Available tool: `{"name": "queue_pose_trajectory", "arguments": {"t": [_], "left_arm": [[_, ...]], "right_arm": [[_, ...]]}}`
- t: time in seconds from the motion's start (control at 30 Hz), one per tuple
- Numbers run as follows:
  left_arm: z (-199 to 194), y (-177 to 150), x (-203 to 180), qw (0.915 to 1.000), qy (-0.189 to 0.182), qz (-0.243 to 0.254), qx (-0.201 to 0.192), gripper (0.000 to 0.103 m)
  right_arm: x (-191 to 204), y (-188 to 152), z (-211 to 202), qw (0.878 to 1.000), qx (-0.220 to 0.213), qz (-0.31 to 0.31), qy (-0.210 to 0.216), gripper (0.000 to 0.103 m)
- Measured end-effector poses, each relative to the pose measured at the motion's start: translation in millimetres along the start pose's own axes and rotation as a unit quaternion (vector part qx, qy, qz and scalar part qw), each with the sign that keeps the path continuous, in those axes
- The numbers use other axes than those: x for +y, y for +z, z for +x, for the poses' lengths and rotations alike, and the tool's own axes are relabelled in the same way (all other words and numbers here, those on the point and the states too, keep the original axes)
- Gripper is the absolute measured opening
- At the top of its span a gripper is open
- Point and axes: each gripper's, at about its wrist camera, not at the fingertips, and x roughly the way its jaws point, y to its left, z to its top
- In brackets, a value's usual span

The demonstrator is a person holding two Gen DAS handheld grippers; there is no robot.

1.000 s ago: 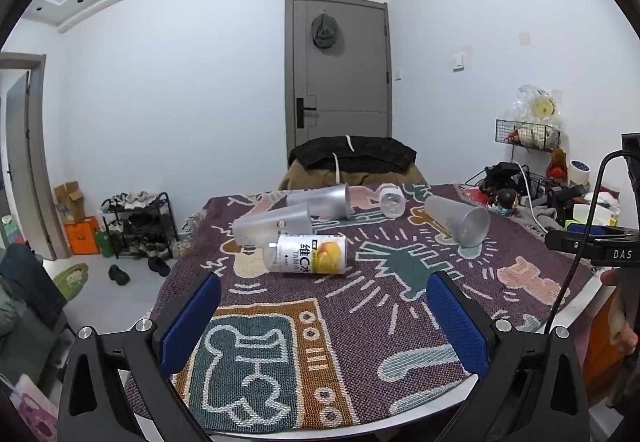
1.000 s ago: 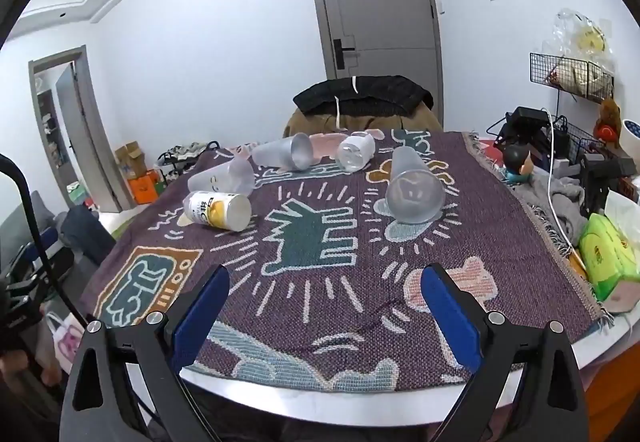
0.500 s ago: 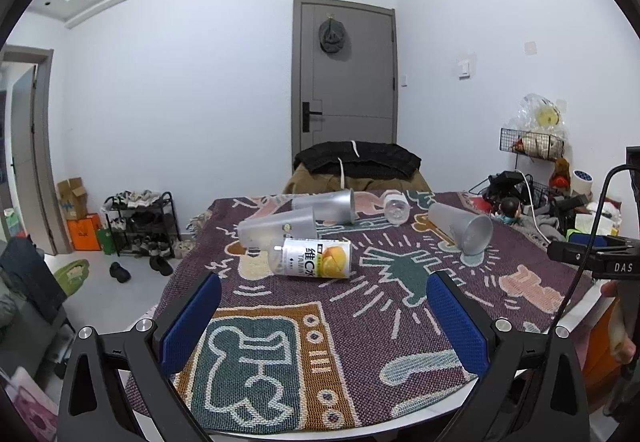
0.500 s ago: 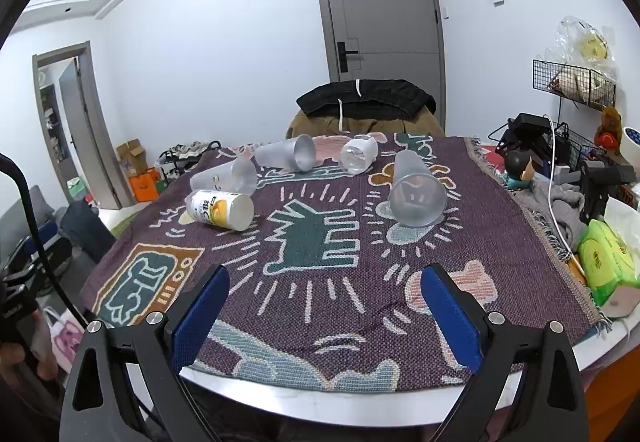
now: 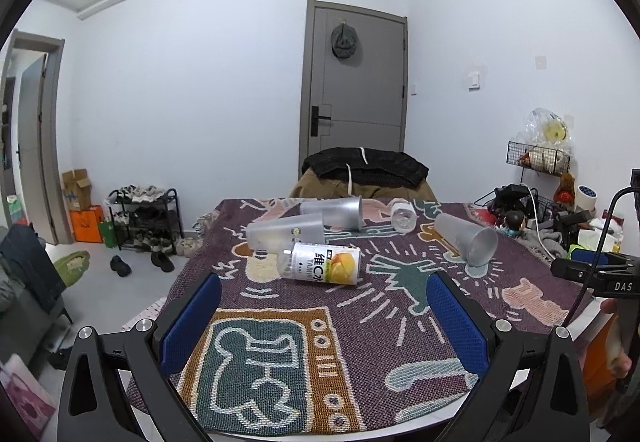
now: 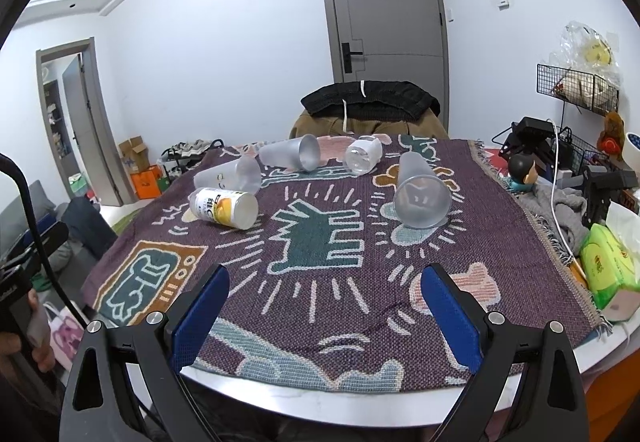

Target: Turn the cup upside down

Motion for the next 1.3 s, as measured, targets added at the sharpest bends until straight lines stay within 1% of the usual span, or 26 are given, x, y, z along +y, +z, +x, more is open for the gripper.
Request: {"name": "queue_pose_trajectory", "arguments": {"t": [0.67, 0.77, 1.3], "left_arm": [[0.1, 0.0, -1.2, 1.0000, -0.005, 0.002, 0.001, 0.103], [-3.8, -0.2, -0.5, 1.0000, -0.001, 0.002, -0.006, 0.103], [-2.4, 3.9, 6.9, 0.9999, 0.003, -0.009, -0.006, 0.103]], "right_arm": [[-3.0, -0.1, 0.2, 1.000, -0.001, 0.001, -0.001, 0.097], [-2.6, -0.2, -0.2, 1.000, -0.001, 0.000, -0.001, 0.097], [-4.2, -0.2, 0.0, 1.000, -0.001, 0.001, -0.002, 0.097]]}}
